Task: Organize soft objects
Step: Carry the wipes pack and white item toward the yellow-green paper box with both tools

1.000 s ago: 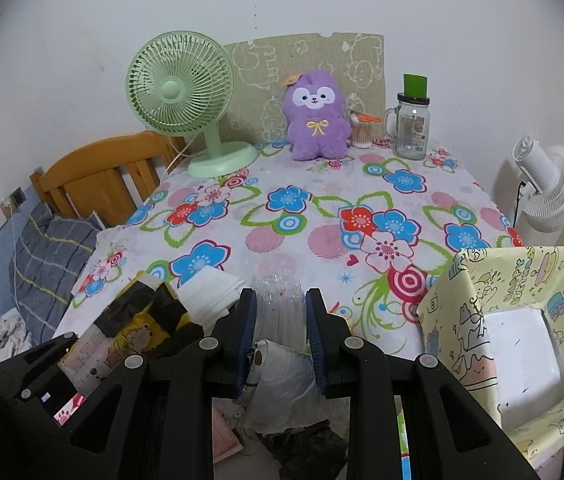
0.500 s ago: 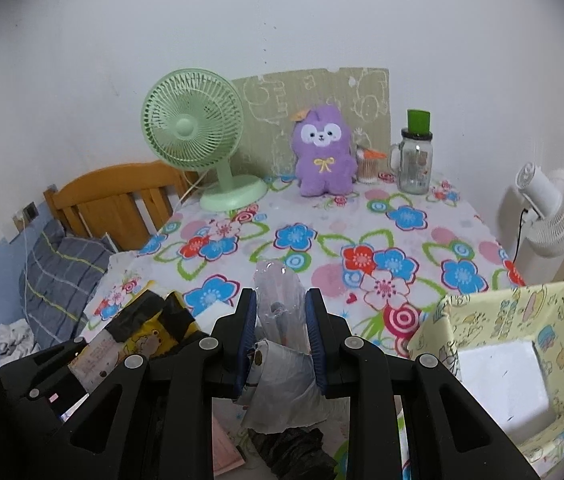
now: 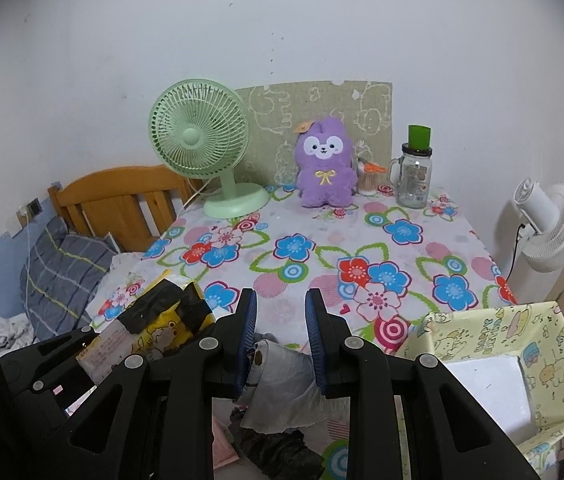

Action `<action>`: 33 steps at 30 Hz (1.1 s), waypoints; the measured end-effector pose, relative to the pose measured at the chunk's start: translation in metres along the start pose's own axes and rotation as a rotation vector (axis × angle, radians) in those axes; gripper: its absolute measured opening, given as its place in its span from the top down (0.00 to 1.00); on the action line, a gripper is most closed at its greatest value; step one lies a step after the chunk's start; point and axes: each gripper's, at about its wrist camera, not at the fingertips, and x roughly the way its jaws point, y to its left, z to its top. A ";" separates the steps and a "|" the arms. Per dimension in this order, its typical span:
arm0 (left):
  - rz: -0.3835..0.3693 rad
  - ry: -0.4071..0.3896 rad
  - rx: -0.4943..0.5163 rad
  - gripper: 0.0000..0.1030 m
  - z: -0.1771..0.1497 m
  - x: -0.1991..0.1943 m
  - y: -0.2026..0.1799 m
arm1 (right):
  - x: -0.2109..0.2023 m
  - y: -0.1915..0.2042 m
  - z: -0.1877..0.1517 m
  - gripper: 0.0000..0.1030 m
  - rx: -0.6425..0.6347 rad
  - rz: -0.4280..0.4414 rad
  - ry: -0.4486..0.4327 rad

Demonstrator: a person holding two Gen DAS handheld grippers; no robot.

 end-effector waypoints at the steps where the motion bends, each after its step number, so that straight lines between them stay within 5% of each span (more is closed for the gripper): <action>1: -0.001 -0.002 0.001 0.82 0.001 0.000 -0.001 | -0.002 -0.001 0.000 0.72 -0.001 -0.001 -0.003; 33: -0.097 -0.037 0.092 0.82 0.027 0.002 -0.109 | -0.056 -0.104 0.005 0.72 0.057 -0.138 -0.051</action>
